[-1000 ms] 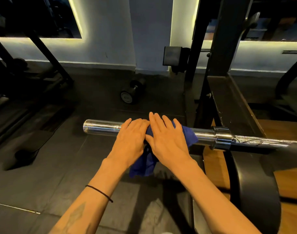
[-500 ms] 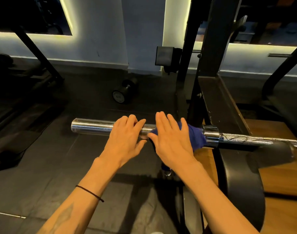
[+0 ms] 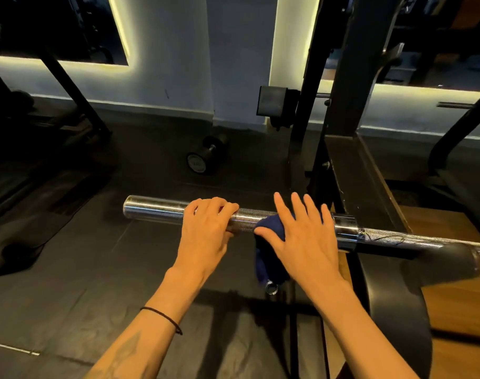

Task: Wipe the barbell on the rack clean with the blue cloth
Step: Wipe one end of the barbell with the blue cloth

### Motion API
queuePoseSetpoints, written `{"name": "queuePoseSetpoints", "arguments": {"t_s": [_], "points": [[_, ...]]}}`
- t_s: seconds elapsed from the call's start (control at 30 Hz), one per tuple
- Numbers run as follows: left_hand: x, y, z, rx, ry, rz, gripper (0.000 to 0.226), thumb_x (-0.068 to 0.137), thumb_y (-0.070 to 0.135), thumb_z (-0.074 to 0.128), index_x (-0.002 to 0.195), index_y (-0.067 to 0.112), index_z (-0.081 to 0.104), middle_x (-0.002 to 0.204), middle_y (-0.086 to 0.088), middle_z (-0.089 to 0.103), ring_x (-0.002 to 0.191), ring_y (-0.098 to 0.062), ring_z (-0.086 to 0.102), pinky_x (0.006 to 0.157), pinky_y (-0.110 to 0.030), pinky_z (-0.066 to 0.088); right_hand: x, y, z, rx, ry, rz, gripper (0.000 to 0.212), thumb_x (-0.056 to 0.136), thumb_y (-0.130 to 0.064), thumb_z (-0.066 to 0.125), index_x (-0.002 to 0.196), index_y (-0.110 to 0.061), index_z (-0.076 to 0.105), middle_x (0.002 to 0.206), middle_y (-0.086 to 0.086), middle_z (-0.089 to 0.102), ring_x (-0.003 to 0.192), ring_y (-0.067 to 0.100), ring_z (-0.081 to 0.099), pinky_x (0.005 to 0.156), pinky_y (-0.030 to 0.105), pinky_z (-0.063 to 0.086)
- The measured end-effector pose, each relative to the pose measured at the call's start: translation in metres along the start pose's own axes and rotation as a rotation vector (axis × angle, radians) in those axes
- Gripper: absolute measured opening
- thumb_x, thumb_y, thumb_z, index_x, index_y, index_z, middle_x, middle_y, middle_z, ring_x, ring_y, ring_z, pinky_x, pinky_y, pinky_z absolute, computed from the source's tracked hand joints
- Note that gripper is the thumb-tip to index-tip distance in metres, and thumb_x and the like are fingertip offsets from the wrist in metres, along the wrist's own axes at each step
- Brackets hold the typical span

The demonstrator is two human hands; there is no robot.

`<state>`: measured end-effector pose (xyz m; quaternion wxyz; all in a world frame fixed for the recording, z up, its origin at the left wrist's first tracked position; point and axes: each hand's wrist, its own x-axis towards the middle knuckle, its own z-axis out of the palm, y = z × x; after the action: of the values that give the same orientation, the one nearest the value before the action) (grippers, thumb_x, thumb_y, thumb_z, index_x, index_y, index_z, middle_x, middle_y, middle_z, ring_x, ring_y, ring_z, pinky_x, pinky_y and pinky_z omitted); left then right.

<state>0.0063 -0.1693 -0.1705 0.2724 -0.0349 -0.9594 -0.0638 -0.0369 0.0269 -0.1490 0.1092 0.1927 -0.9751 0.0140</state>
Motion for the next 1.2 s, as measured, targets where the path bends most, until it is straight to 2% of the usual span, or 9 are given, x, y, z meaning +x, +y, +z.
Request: {"name": "queuePoseSetpoints", "arguments": {"t_s": [0.13, 0.37, 0.47, 0.63, 0.77, 0.9, 1.03, 1.1, 1.2], "points": [[-0.001, 0.006, 0.003, 0.031, 0.037, -0.019, 0.062, 0.061, 0.010, 0.085, 0.116, 0.020, 0.057, 0.110, -0.002, 0.059, 0.099, -0.025, 0.056, 0.097, -0.045, 0.042, 0.002, -0.008, -0.001, -0.032, -0.029, -0.051, 0.078, 0.100, -0.066, 0.011, 0.159, -0.019, 0.028, 0.156, 0.010, 0.043, 0.146, 0.030, 0.037, 0.119, 0.053, 0.028], [0.000, 0.014, 0.003, 0.058, 0.001, -0.079, 0.053, 0.066, 0.007, 0.081, 0.113, 0.020, 0.060, 0.106, -0.001, 0.059, 0.100, -0.025, 0.058, 0.103, -0.050, 0.042, 0.022, -0.043, -0.003, 0.028, -0.114, -0.276, 0.072, 0.106, -0.056, 0.032, 0.162, -0.019, 0.005, 0.169, 0.008, 0.014, 0.156, 0.028, 0.012, 0.124, 0.050, 0.010], [0.002, 0.013, -0.001, 0.077, -0.031, -0.066, 0.056, 0.064, 0.008, 0.082, 0.115, 0.019, 0.060, 0.107, -0.002, 0.060, 0.100, -0.026, 0.059, 0.101, -0.052, 0.043, 0.021, -0.040, -0.002, 0.047, -0.097, -0.255, 0.076, 0.103, -0.062, 0.029, 0.162, -0.022, 0.003, 0.168, 0.008, 0.018, 0.155, 0.028, 0.014, 0.124, 0.051, 0.013], [-0.001, 0.009, 0.000, 0.091, -0.041, -0.040, 0.069, 0.060, 0.010, 0.088, 0.120, 0.019, 0.055, 0.109, -0.003, 0.058, 0.100, -0.027, 0.058, 0.103, -0.054, 0.042, 0.005, 0.004, -0.001, 0.006, 0.011, -0.125, 0.082, 0.098, -0.070, 0.015, 0.162, -0.020, 0.015, 0.160, 0.008, 0.036, 0.150, 0.029, 0.029, 0.121, 0.049, 0.025], [0.001, 0.012, 0.000, 0.074, -0.029, -0.063, 0.065, 0.059, 0.008, 0.088, 0.116, 0.017, 0.057, 0.107, -0.004, 0.058, 0.100, -0.028, 0.058, 0.105, -0.055, 0.041, -0.003, 0.021, -0.004, -0.001, -0.049, -0.127, 0.079, 0.100, -0.066, 0.016, 0.163, -0.019, 0.004, 0.167, 0.008, 0.023, 0.155, 0.029, 0.018, 0.126, 0.049, 0.013], [0.005, 0.017, 0.000, 0.042, -0.060, -0.111, 0.061, 0.060, 0.011, 0.087, 0.112, 0.017, 0.056, 0.104, -0.002, 0.057, 0.098, -0.026, 0.059, 0.110, -0.056, 0.037, 0.004, 0.004, -0.008, -0.001, -0.076, -0.149, 0.077, 0.104, -0.062, 0.024, 0.162, -0.016, 0.004, 0.167, 0.007, 0.021, 0.155, 0.029, 0.015, 0.125, 0.053, 0.012], [0.006, 0.021, 0.002, 0.084, -0.114, -0.115, 0.068, 0.065, 0.029, 0.085, 0.124, 0.016, 0.054, 0.111, -0.002, 0.058, 0.107, -0.023, 0.058, 0.114, -0.058, 0.030, 0.017, -0.026, -0.006, 0.041, -0.121, -0.238, 0.076, 0.105, -0.057, 0.031, 0.162, -0.016, 0.001, 0.169, 0.008, 0.014, 0.156, 0.029, 0.010, 0.125, 0.053, 0.008], [0.008, 0.015, -0.001, 0.097, -0.142, -0.083, 0.074, 0.068, 0.032, 0.080, 0.134, 0.014, 0.051, 0.116, -0.003, 0.059, 0.110, -0.024, 0.057, 0.113, -0.057, 0.032, 0.024, -0.042, -0.005, 0.058, -0.147, -0.270, 0.075, 0.107, -0.053, 0.032, 0.162, -0.015, -0.002, 0.170, 0.007, 0.010, 0.157, 0.029, 0.007, 0.125, 0.053, 0.006], [0.017, 0.002, -0.012, 0.156, -0.261, 0.041, 0.076, 0.077, 0.033, 0.072, 0.145, 0.015, 0.044, 0.118, -0.005, 0.054, 0.106, -0.025, 0.054, 0.109, -0.052, 0.039, 0.026, -0.045, -0.008, 0.114, -0.126, -0.271, 0.079, 0.104, -0.054, 0.037, 0.162, -0.016, -0.001, 0.170, 0.004, 0.014, 0.156, 0.026, 0.012, 0.124, 0.052, 0.012]]}}
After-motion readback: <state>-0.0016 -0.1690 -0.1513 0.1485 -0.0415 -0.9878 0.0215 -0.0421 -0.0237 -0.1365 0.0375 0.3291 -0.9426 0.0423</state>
